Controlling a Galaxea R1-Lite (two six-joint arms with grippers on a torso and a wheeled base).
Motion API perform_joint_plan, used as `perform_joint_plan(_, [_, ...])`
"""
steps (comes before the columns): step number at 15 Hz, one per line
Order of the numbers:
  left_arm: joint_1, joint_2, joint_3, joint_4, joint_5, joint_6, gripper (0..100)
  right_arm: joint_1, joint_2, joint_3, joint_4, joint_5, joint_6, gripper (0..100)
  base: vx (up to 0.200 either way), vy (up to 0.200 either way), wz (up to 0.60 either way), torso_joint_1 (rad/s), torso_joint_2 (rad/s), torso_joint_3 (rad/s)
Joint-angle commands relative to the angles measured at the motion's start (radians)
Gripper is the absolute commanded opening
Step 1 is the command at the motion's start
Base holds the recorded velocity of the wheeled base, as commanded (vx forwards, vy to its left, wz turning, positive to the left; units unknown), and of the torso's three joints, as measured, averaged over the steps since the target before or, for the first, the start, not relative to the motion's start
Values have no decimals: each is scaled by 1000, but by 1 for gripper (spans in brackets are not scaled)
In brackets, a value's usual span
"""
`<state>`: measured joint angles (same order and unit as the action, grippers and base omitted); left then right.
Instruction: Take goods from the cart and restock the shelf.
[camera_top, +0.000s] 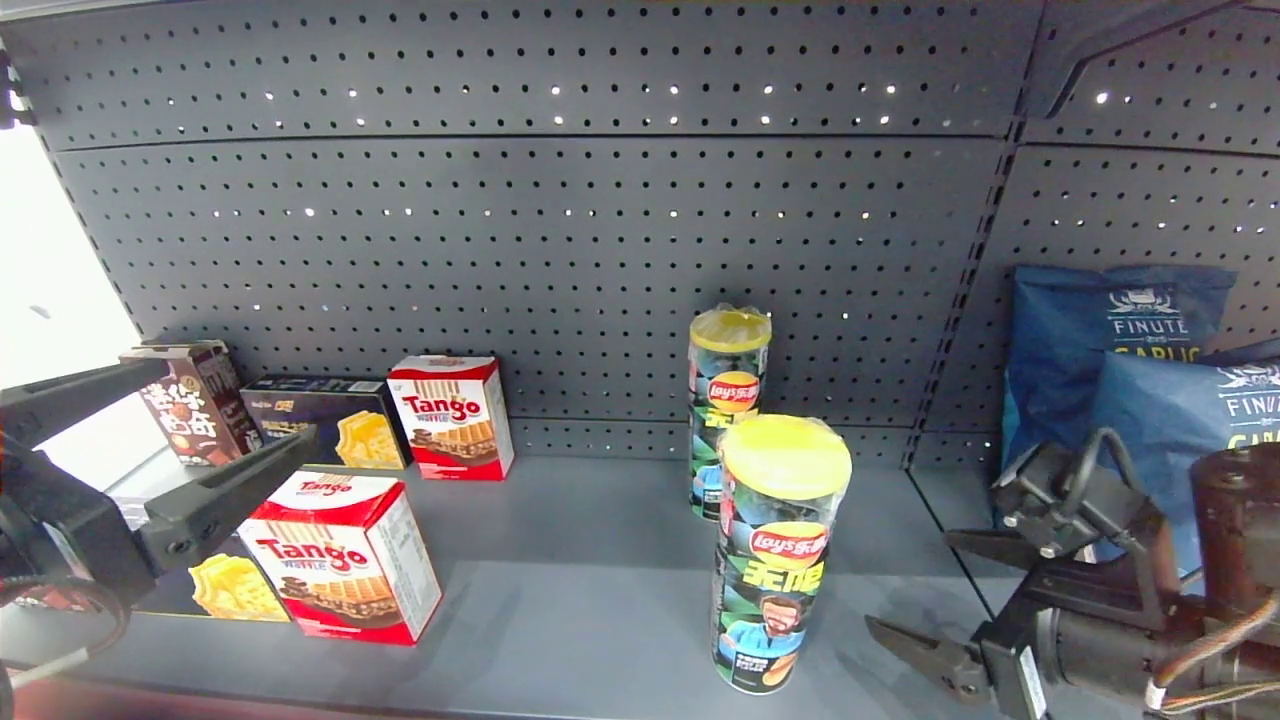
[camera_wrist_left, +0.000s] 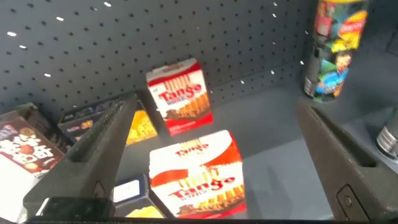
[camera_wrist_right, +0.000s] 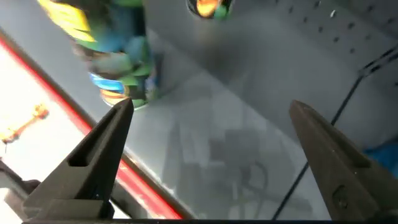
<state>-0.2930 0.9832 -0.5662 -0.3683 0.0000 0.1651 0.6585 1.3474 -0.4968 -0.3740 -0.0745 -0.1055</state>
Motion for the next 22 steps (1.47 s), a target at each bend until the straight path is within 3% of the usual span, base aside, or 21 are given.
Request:
perform_joint_plan(1, [0,6,-8,0,0,1,100,-17,68,-6,0,-4,0,100,0,0,0,0,0,0])
perform_joint_plan(12, [2,6,-8,0,0,-3,100,-20,173,-85,0,-25,-2,100,0,0,0,0,0,0])
perform_joint_plan(22, [3,6,-6,0,0,-12,100,49,229,-92,-3,-25,-3,100,0,0,0,0,0,0])
